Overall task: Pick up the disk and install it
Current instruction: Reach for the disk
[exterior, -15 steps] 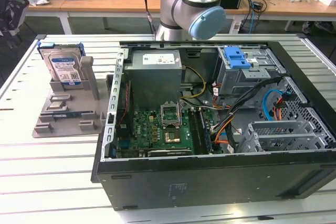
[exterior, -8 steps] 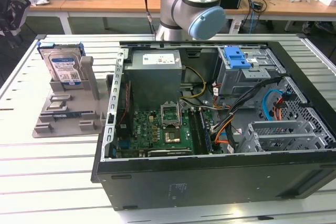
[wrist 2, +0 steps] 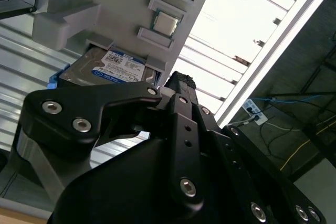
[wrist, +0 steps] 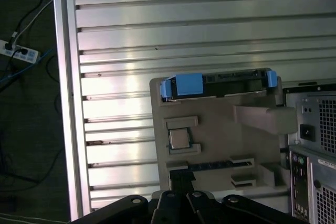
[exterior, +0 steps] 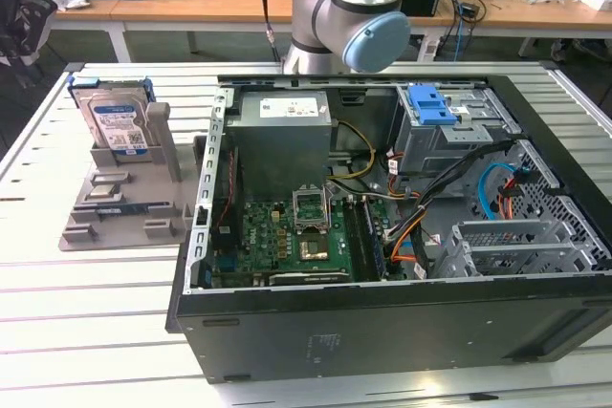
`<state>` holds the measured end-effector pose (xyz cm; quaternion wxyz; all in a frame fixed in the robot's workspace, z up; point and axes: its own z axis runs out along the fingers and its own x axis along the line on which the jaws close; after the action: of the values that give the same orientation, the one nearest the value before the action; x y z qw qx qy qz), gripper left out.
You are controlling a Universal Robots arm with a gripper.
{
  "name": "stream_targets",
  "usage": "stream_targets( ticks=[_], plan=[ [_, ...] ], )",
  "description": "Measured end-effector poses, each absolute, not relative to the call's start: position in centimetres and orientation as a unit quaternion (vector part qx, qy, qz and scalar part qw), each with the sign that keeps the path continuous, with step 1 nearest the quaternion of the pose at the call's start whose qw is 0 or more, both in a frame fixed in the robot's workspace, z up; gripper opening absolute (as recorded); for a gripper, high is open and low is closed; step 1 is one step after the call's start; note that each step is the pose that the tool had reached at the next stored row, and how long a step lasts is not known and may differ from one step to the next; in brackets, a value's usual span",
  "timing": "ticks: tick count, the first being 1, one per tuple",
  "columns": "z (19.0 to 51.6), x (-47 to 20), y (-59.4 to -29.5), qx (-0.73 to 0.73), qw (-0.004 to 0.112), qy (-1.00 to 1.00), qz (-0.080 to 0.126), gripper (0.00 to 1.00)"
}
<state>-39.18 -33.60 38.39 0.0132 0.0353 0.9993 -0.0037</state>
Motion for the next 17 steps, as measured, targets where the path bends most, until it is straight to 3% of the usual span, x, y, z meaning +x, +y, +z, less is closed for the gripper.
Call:
stream_targets(
  ticks=[17],
  plan=[
    [38.0, -39.19, -33.43, 0.035, 0.013, 0.999, -0.004, 0.11]
  ],
)
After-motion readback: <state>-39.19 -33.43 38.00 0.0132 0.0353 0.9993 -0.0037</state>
